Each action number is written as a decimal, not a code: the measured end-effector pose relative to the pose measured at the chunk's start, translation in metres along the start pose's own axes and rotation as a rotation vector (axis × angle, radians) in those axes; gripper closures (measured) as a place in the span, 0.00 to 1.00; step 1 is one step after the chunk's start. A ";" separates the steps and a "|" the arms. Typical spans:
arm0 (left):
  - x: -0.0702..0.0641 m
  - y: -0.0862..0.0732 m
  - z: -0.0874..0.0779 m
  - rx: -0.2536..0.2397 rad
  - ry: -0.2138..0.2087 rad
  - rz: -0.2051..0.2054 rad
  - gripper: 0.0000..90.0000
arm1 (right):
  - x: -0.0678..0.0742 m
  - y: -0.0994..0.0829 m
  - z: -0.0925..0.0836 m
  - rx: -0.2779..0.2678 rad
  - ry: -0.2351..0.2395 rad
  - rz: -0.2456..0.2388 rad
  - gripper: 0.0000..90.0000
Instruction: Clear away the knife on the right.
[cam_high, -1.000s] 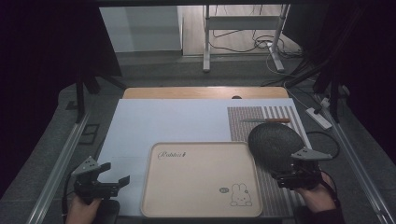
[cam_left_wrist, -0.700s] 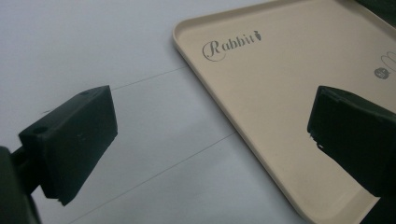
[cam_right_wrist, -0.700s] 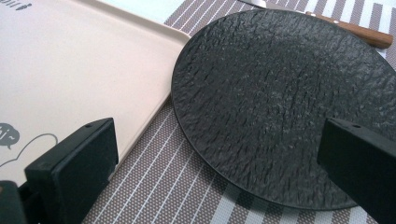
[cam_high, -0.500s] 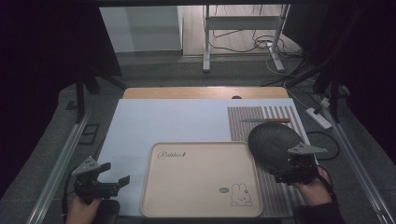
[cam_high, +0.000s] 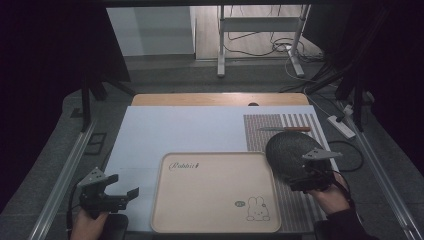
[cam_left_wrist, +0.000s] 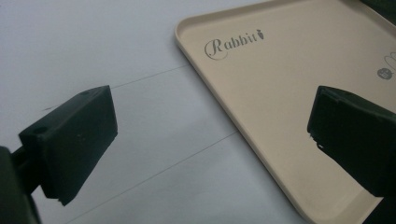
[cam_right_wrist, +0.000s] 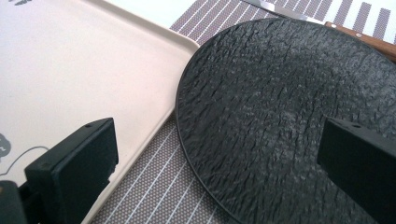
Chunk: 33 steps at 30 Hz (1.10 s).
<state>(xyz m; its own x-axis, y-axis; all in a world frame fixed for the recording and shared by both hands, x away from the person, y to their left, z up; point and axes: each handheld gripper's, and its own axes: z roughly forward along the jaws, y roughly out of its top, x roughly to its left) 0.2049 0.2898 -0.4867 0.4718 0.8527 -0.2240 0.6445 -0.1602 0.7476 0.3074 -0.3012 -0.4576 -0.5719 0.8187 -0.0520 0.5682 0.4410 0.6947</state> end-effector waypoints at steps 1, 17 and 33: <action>0.000 0.000 0.000 0.000 0.000 0.000 0.02 | 0.000 0.001 0.001 0.002 0.000 -0.003 0.00; 0.000 0.000 0.000 0.002 0.002 -0.005 0.02 | -0.012 0.012 0.019 -0.003 0.057 0.028 0.00; 0.001 0.000 0.000 0.003 0.002 -0.011 0.02 | -0.023 0.034 0.043 -0.002 0.084 0.025 0.00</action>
<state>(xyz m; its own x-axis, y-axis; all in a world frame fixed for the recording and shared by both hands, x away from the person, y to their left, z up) 0.2056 0.2902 -0.4870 0.4636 0.8555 -0.2307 0.6513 -0.1525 0.7433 0.3653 -0.2892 -0.4641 -0.6055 0.7954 0.0255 0.5815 0.4204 0.6965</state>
